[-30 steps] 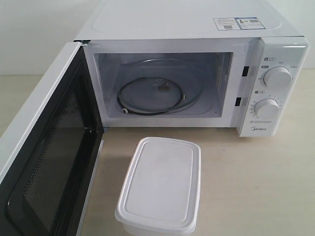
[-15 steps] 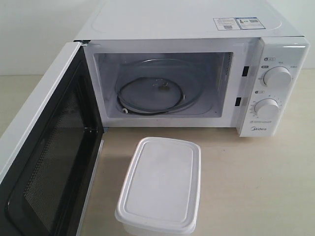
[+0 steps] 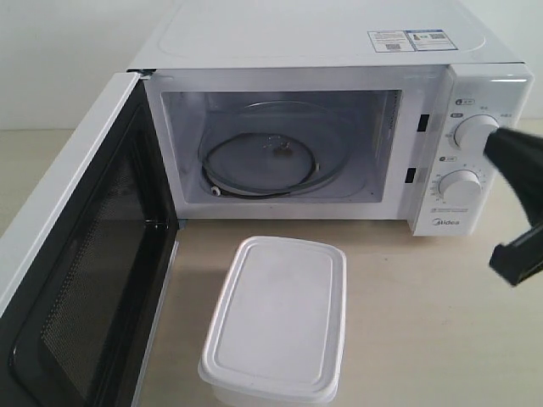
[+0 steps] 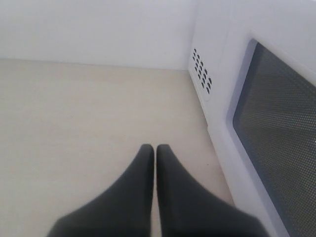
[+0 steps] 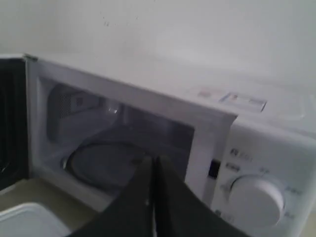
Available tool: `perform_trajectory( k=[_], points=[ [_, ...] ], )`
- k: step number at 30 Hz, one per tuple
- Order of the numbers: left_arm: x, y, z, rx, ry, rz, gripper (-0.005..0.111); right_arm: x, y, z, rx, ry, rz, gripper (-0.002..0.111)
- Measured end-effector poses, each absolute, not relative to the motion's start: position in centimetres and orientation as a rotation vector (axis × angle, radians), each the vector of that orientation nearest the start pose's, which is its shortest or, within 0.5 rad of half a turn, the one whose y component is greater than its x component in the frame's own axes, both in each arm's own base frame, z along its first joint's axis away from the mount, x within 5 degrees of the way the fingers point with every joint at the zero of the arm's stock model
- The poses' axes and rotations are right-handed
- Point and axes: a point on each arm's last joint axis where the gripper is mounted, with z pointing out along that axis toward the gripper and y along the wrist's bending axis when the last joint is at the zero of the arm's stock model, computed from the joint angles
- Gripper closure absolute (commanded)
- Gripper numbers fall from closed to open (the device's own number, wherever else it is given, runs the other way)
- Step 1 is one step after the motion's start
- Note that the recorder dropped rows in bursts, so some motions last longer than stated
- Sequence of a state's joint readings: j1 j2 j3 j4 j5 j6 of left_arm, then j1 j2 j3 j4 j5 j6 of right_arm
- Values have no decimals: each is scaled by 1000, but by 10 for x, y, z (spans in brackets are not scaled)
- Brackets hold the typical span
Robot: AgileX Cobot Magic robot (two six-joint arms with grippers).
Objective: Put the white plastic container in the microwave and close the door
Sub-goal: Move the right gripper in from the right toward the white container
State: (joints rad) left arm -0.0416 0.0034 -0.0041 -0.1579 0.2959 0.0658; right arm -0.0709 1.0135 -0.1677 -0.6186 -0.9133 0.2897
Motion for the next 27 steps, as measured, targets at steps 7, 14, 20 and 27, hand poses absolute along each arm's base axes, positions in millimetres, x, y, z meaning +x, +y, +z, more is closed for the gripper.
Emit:
perform_trajectory(
  k=[7, 14, 20, 27],
  points=[
    [54, -6, 188, -6, 1777, -132, 102, 171, 37, 189, -516, 1561, 276, 109],
    [54, -6, 188, -6, 1777, -132, 102, 181, 42, 155, -575, 1657, 359, 109],
    [54, -6, 188, -6, 1777, -132, 102, 182, 45, 122, -613, 1808, 454, 109],
    [54, -6, 188, -6, 1777, -132, 102, 184, 57, 109, -683, 1865, 709, 109]
  ],
)
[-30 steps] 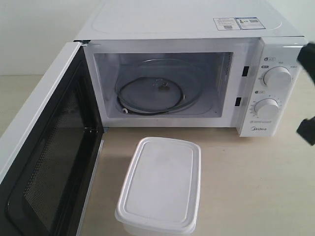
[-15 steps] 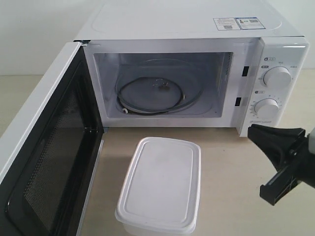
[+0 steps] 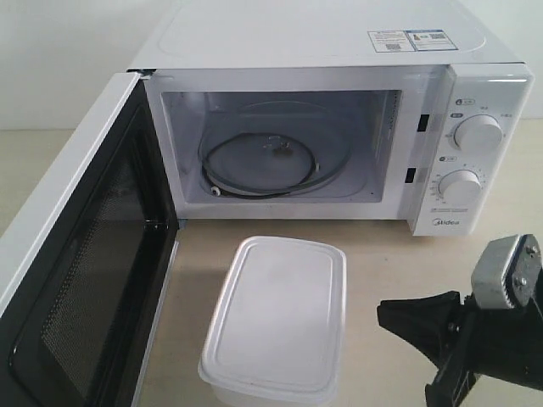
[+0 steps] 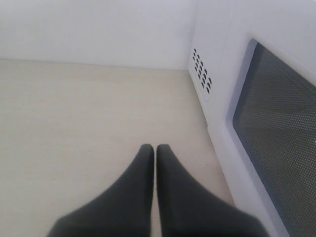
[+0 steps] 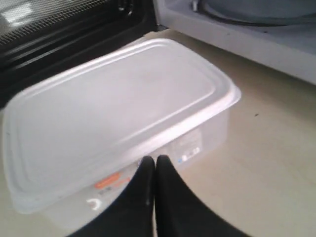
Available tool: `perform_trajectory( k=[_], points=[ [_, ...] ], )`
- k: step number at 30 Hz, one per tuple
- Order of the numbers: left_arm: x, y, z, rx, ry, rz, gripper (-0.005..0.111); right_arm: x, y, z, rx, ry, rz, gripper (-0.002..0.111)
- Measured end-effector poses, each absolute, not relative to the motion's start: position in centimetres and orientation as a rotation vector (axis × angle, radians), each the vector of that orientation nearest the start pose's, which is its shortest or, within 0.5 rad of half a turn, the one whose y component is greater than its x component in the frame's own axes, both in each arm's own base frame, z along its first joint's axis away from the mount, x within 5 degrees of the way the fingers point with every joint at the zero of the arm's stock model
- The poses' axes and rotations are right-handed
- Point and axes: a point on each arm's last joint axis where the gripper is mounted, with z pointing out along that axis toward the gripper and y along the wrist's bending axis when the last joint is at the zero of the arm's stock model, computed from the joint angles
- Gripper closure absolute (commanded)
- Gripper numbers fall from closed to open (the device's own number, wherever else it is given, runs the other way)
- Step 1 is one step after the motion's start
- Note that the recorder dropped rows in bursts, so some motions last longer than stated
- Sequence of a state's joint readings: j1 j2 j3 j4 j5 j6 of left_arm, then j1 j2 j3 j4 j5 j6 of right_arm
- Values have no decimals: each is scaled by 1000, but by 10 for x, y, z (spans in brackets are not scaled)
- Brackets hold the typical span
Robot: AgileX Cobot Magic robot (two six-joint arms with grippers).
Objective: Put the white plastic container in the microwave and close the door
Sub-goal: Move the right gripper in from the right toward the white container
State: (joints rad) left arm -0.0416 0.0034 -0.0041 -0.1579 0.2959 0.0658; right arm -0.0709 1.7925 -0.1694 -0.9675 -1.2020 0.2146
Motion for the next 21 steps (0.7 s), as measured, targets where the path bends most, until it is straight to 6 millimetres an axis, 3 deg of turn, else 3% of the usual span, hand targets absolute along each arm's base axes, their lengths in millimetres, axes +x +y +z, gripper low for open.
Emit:
perform_trajectory(
  k=[4, 13, 21],
  points=[
    [54, -6, 188, -6, 1777, -132, 102, 190, 59, 111, -441, 1968, 928, 109],
    [54, -6, 188, -6, 1777, -132, 102, 196, 56, 112, 201, 2108, 1250, 109],
    [54, -6, 188, -6, 1777, -132, 102, 196, 56, 112, 365, 2127, 1341, 109]
  ],
)
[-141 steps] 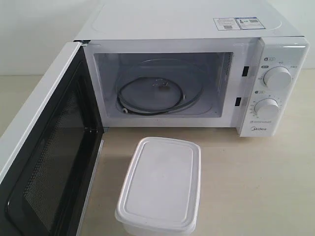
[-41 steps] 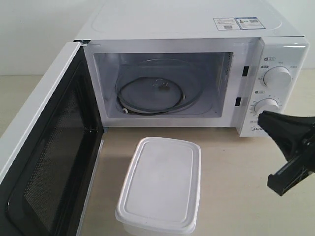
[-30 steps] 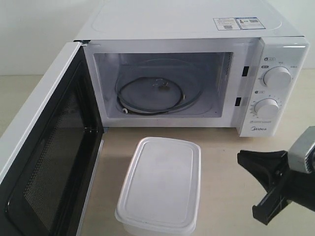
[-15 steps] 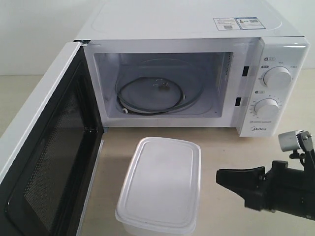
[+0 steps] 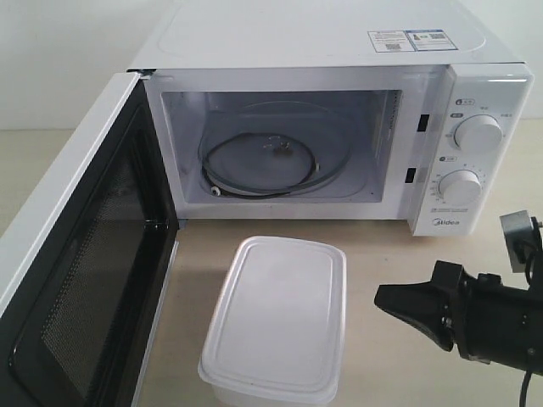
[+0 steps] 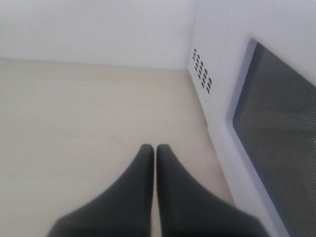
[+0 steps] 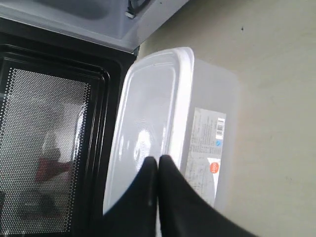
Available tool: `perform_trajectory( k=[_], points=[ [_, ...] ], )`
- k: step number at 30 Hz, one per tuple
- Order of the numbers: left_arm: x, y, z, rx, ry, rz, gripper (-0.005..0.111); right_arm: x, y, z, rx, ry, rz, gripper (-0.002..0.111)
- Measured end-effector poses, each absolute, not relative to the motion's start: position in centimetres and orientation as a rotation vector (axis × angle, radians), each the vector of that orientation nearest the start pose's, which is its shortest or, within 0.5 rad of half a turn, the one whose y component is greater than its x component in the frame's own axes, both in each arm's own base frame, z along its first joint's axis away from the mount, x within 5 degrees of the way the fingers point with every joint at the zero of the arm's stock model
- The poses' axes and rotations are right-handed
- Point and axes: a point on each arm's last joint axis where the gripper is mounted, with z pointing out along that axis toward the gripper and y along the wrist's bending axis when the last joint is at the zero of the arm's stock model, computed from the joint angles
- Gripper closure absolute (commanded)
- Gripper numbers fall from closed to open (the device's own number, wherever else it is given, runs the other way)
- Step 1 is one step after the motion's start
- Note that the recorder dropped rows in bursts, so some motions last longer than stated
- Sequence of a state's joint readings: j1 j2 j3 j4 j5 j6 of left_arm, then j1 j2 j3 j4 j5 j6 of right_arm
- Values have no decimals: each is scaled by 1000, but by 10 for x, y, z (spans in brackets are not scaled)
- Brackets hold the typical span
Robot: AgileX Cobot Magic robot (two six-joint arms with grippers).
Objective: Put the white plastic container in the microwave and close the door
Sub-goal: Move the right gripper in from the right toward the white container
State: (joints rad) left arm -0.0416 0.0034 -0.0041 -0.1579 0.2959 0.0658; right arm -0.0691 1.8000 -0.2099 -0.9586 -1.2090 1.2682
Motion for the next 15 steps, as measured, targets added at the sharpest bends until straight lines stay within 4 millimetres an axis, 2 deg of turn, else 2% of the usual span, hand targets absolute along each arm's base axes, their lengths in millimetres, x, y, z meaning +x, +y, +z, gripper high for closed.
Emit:
perform_trajectory(
  k=[8, 12, 15],
  points=[
    [54, -6, 188, -6, 1777, -132, 102, 192, 64, 111, 339, 2165, 1395, 109],
    [54, -6, 188, -6, 1777, -132, 102, 192, 79, 107, 357, 2201, 1340, 109],
    [54, -6, 188, -6, 1777, -132, 102, 195, 81, 107, 400, 2186, 1307, 108]
  ],
)
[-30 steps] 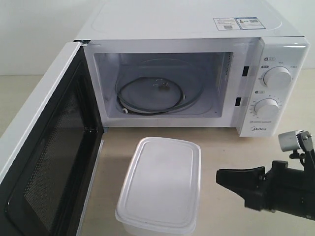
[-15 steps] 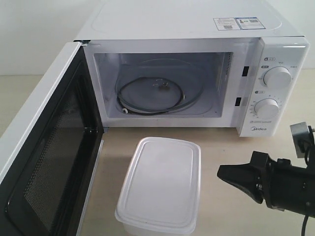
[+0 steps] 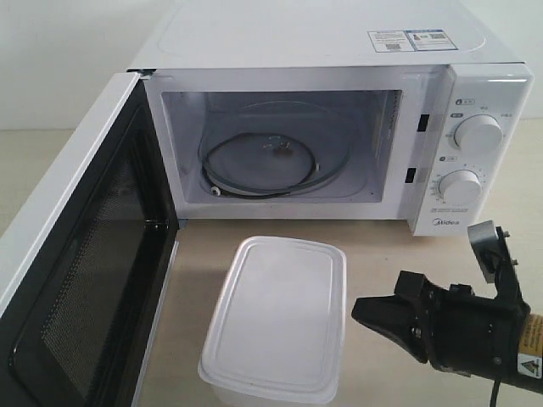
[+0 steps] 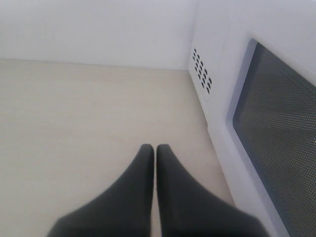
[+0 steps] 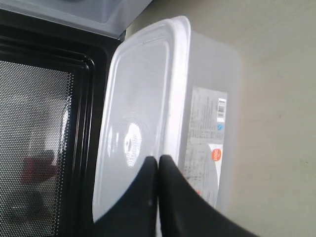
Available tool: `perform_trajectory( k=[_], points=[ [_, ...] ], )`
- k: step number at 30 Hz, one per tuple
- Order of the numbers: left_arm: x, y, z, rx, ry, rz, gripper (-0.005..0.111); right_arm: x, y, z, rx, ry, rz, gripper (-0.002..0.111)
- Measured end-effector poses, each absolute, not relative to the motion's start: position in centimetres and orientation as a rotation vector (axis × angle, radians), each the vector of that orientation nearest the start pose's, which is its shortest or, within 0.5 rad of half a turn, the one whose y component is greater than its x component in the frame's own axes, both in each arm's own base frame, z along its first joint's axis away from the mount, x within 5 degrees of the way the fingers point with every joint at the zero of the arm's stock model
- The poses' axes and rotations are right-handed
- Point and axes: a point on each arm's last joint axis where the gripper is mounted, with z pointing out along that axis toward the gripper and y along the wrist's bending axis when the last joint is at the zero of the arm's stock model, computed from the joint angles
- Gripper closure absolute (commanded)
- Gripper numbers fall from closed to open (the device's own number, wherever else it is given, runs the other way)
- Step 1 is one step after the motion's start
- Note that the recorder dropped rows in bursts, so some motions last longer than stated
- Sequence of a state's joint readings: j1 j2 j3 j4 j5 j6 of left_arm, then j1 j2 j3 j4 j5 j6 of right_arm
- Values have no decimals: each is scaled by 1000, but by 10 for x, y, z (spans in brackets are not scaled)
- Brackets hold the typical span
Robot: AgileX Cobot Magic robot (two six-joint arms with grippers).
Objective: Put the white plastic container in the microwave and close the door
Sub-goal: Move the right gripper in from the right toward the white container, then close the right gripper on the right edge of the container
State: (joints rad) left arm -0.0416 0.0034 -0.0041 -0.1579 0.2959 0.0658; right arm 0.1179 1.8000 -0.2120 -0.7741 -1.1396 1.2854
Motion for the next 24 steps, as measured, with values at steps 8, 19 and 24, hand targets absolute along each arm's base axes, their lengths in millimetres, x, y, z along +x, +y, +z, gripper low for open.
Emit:
perform_trajectory(
  k=[8, 19, 24],
  points=[
    [54, -6, 188, -6, 1777, -132, 102, 190, 87, 106, 374, 2224, 1346, 54],
    [54, -6, 188, -6, 1777, -132, 102, 212, 95, 107, 408, 2332, 1377, 55],
    [54, -6, 188, -6, 1777, -132, 102, 214, 94, 104, 437, 2385, 1332, 55]
  ],
)
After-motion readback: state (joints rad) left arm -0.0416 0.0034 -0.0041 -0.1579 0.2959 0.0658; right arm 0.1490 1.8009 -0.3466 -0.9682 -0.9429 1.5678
